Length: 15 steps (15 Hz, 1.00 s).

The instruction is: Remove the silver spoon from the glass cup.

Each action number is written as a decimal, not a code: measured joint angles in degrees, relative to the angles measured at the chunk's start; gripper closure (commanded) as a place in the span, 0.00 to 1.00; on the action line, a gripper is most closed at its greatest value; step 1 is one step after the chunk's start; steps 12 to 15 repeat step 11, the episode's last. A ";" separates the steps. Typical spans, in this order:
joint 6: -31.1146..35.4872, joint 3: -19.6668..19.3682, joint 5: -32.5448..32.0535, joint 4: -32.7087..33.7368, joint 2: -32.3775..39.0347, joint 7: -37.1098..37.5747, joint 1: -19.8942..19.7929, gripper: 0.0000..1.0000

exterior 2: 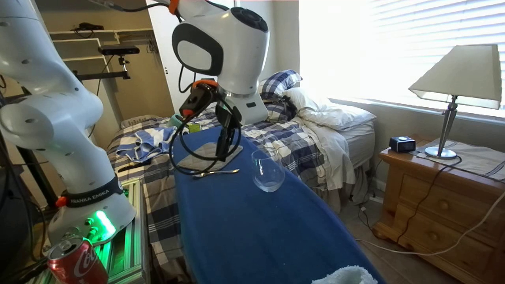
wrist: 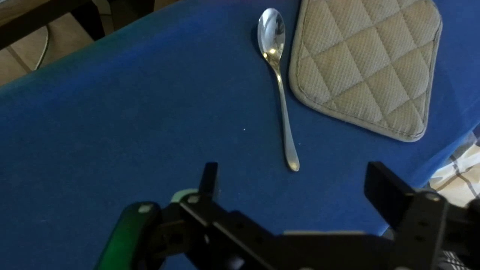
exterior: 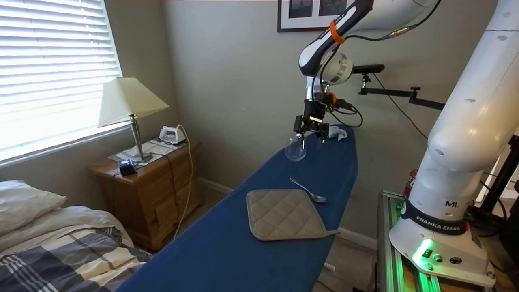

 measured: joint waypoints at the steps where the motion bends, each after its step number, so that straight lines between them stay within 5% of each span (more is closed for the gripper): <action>1: 0.00 0.03 0.00 0.21 -0.17 0.15 0.03 0.00; 15: -0.03 1.13 -0.26 1.80 -3.95 4.79 1.44 0.00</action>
